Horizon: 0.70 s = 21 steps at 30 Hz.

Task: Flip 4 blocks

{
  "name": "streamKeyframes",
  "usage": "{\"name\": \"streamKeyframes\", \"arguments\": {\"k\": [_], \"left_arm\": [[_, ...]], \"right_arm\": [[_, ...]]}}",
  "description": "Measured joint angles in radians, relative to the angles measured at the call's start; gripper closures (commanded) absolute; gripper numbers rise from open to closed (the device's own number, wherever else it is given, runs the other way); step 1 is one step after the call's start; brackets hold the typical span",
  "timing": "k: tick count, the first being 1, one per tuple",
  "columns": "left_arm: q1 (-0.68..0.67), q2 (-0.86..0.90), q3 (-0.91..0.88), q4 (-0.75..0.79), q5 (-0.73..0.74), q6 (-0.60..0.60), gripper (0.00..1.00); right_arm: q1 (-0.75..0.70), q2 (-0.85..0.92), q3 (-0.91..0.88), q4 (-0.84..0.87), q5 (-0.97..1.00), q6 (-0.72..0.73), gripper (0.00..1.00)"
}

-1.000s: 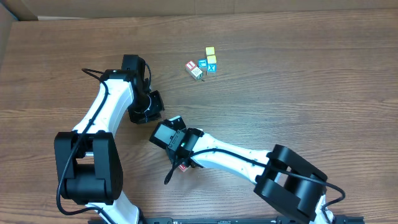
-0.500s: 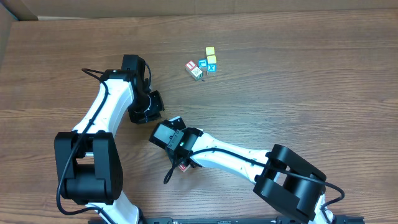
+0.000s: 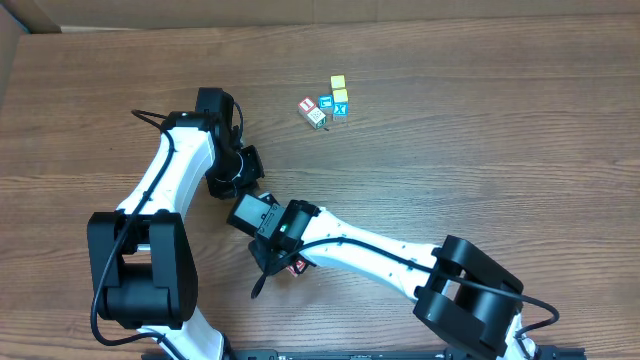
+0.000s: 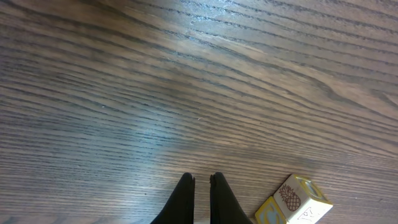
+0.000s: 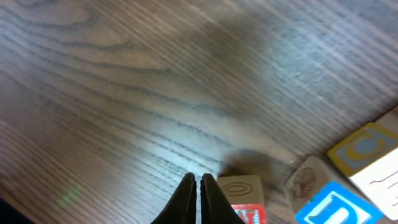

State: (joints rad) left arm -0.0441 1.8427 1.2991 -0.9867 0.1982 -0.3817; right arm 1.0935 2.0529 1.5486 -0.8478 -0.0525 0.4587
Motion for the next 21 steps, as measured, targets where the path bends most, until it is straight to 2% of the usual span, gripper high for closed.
{"name": "streamKeyframes", "arguments": {"k": [21], "left_arm": [[0.0, 0.0, 0.0, -0.001, 0.0, 0.0, 0.96]], "right_arm": [[0.008, 0.038, -0.001, -0.125, -0.007, -0.007, 0.92]]}}
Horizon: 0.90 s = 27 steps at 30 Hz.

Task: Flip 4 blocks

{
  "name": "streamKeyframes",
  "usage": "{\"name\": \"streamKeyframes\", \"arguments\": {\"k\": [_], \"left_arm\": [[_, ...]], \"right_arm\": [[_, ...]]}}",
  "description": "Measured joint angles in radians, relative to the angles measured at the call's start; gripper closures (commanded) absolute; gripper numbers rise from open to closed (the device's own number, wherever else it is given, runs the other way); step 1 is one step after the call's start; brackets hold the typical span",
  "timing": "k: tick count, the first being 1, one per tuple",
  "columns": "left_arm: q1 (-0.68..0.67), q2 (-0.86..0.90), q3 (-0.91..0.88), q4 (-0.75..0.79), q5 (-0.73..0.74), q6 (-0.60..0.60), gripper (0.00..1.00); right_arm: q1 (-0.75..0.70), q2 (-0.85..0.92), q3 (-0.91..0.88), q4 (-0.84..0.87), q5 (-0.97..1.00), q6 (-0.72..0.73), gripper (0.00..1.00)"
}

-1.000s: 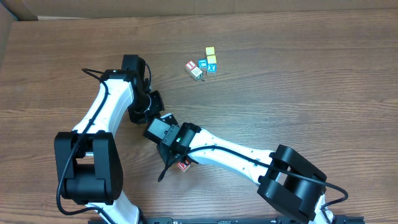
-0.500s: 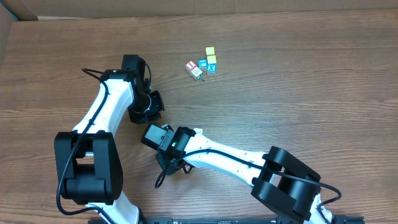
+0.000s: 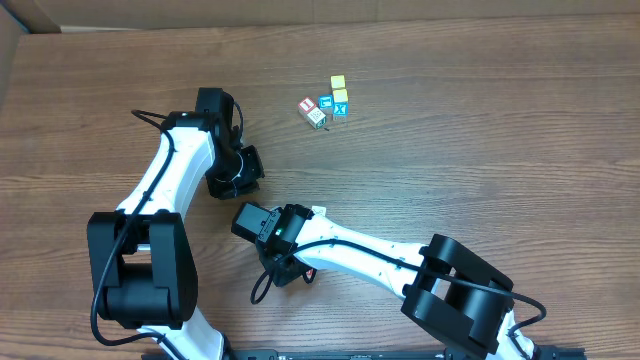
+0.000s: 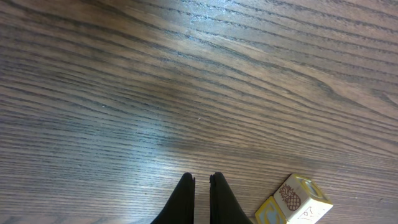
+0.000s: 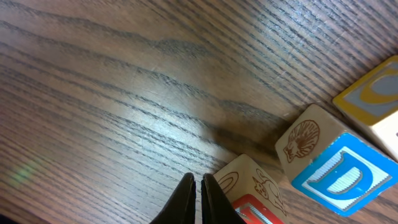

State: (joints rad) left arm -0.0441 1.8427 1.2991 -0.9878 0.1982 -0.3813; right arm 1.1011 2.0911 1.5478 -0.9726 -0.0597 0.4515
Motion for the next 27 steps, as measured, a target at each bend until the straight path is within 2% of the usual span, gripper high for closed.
{"name": "streamKeyframes", "arguments": {"k": [11, 18, 27], "left_arm": [[0.0, 0.0, 0.0, -0.014, 0.0, 0.0, 0.96], [-0.002, 0.0, -0.002, -0.087, 0.0, 0.028, 0.96], [-0.1, 0.0, -0.003, -0.072, 0.0, 0.097, 0.96]], "right_arm": [[-0.031, 0.0, 0.0, -0.027, 0.053, -0.003, 0.95], [-0.05, -0.001, 0.042, -0.051, 0.006, -0.003, 0.96], [-0.142, -0.096, 0.085, -0.279, -0.067, 0.119, 0.96]]}}
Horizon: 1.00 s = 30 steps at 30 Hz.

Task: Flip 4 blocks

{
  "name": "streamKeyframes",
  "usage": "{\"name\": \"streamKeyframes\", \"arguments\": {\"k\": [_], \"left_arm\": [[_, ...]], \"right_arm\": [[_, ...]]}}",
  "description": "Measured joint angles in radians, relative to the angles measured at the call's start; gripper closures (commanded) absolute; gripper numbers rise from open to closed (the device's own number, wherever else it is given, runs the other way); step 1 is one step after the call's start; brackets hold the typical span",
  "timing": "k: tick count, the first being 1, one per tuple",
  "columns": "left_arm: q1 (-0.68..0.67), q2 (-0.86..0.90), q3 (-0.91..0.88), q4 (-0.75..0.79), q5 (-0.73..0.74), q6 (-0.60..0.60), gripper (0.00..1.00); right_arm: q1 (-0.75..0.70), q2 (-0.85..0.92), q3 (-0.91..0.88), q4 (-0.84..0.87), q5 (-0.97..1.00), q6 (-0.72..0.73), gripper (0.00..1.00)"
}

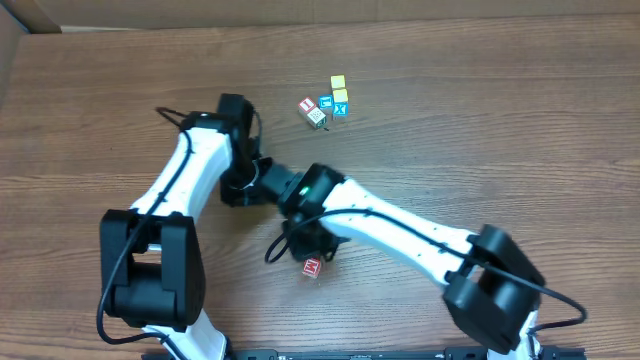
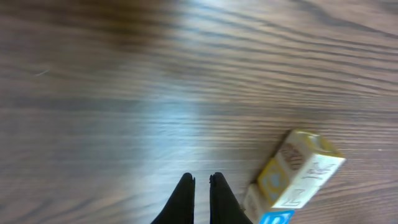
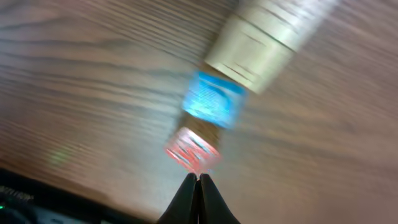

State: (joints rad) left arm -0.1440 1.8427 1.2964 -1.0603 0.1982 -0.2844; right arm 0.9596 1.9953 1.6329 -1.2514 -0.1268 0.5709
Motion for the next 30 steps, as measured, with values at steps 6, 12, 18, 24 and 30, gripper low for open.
{"name": "streamKeyframes", "arguments": {"k": [6, 12, 18, 24, 30], "left_arm": [[-0.076, 0.004, 0.0, 0.037, 0.001, -0.002, 0.96], [-0.082, 0.021, 0.0, 0.068, 0.0, -0.004, 0.96], [-0.069, 0.022, 0.0, 0.104, 0.0, -0.004, 0.96], [-0.063, 0.022, 0.0, 0.145, 0.0, -0.004, 0.96], [-0.063, 0.022, 0.0, 0.162, 0.0, -0.004, 0.96]], "right_arm": [[0.008, -0.009, -0.034, -0.016, -0.008, 0.119, 0.96], [0.103, -0.009, -0.095, 0.079, -0.014, 0.178, 0.96], [0.168, -0.008, -0.161, 0.146, 0.014, 0.17, 0.96], [0.171, 0.013, -0.182, 0.2, 0.03, 0.031, 0.96], [0.17, 0.026, -0.182, 0.2, 0.049, -0.161, 0.96]]}}
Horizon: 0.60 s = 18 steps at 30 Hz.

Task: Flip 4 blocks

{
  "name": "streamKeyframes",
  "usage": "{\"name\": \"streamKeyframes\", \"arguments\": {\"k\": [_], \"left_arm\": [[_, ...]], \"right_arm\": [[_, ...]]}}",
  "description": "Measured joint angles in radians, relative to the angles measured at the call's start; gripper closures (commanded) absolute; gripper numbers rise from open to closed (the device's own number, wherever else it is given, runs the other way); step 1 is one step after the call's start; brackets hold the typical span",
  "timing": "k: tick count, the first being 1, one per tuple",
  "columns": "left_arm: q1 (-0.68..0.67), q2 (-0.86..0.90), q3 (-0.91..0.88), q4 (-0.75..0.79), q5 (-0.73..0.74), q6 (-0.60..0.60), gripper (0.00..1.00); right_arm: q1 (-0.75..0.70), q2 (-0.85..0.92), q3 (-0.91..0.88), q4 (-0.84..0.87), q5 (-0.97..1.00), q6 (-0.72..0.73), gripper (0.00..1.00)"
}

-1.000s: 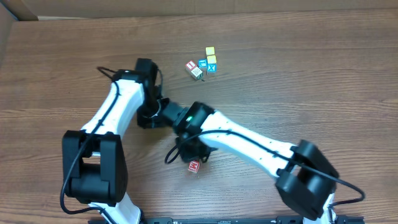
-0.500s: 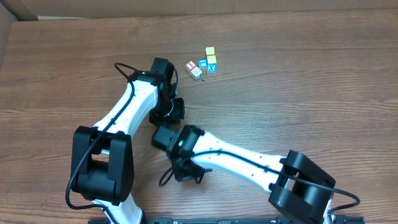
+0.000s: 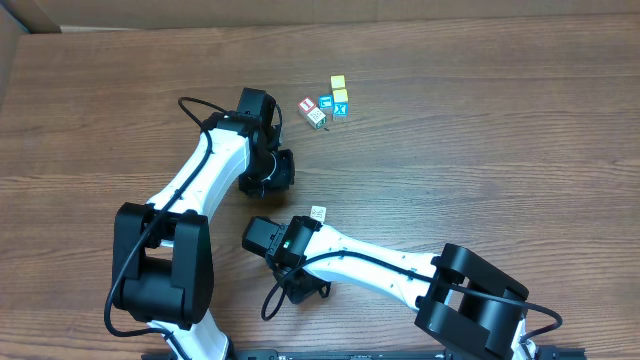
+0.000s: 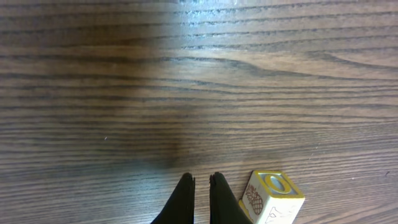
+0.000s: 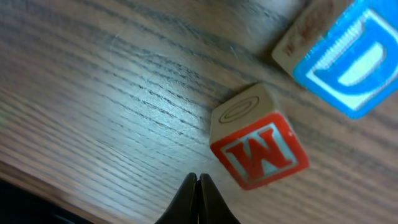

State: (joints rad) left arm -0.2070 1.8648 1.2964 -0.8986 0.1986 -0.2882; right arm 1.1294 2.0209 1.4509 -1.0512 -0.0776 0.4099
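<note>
In the left wrist view my left gripper (image 4: 200,178) is shut and empty on the wood, just left of a white block with a yellow O (image 4: 272,195) on top and a pineapple on its side. In the right wrist view my right gripper (image 5: 198,179) is shut and empty, just short of a red M block (image 5: 260,142) lying tilted. Beyond it is a blue D block (image 5: 346,57). The arms hide all of these blocks from the overhead camera.
A cluster of several small blocks (image 3: 325,103), red, blue, yellow and white, sits at the far middle of the wooden table (image 3: 520,150). A small white tag (image 3: 318,213) lies by the right arm. Both arms cross the table's left middle.
My right gripper has moved from the table's middle back toward the front, over the red M block. My left arm has moved right and farther. The O block now stands square instead of tilted.
At first both grippers were shut, the right one low at the front beside the red block, the left one left of the O block. Then the right arm was at mid-table, leaving the red M block bare. Now it is back over that block.
</note>
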Motion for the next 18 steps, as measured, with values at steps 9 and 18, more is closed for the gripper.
{"name": "streamKeyframes", "arguments": {"k": [9, 18], "left_arm": [[0.0, 0.0, 0.0, 0.013, 0.0, 0.0, 0.96], [0.0, 0.0, 0.0, 0.013, 0.0, 0.0, 0.96]], "right_arm": [[0.005, 0.0, 0.0, -0.015, 0.034, -0.121, 0.96], [0.005, 0.0, 0.0, -0.012, 0.069, -0.158, 0.96]]}}
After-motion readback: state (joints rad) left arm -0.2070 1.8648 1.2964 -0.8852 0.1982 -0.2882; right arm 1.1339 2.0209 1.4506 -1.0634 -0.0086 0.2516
